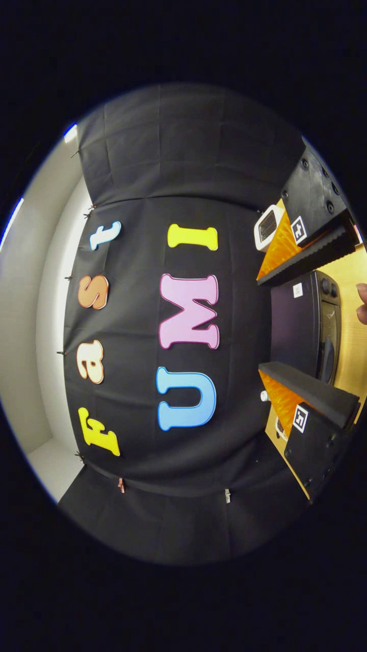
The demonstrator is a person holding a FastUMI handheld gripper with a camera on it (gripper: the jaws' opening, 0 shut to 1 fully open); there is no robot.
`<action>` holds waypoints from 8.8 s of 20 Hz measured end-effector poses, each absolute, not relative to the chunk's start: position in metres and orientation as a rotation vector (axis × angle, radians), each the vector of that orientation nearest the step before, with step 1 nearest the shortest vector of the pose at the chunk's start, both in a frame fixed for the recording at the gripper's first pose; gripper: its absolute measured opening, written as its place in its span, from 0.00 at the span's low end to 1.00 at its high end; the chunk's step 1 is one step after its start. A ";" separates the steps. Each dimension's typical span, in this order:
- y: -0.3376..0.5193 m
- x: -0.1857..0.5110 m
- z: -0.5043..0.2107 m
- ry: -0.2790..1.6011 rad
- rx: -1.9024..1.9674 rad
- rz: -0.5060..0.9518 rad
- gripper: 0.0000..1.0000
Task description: Open the toaster oven, put the food inside, and close the toaster oven door.
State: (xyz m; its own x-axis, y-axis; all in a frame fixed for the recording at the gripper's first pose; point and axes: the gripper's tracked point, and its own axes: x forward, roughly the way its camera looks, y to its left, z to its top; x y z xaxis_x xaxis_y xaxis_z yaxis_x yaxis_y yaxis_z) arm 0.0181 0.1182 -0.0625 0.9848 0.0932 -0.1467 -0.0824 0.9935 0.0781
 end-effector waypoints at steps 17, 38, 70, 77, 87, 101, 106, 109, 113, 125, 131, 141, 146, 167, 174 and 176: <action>0.198 0.047 -0.243 0.546 0.065 0.118 0.98; 0.198 -0.041 -0.305 0.728 0.065 0.066 0.97; -0.019 -0.115 -0.291 0.977 0.108 0.305 0.99; -0.140 -0.106 -0.335 1.140 0.096 0.241 0.99; -0.225 -0.095 -0.417 1.382 0.034 0.223 0.95; -0.236 -0.102 -0.453 1.496 0.247 0.226 0.05; -0.228 -0.111 -0.434 1.466 0.534 0.264 0.05; -0.220 -0.115 -0.429 1.451 0.638 0.253 0.05; -0.204 -0.126 -0.411 1.414 0.779 0.249 0.05; -0.082 -0.139 -0.338 1.314 0.960 0.202 0.05; 0.012 -0.122 -0.314 1.270 1.027 0.167 0.05; 0.112 -0.075 -0.335 1.182 1.129 -0.105 0.05; 0.137 -0.041 -0.344 1.090 1.226 -0.267 0.05; 0.189 0.034 -0.385 0.865 1.479 -0.679 0.06; 0.196 0.034 -0.375 0.834 1.544 -0.654 0.51; 0.198 0.031 -0.374 0.854 1.514 -0.611 0.65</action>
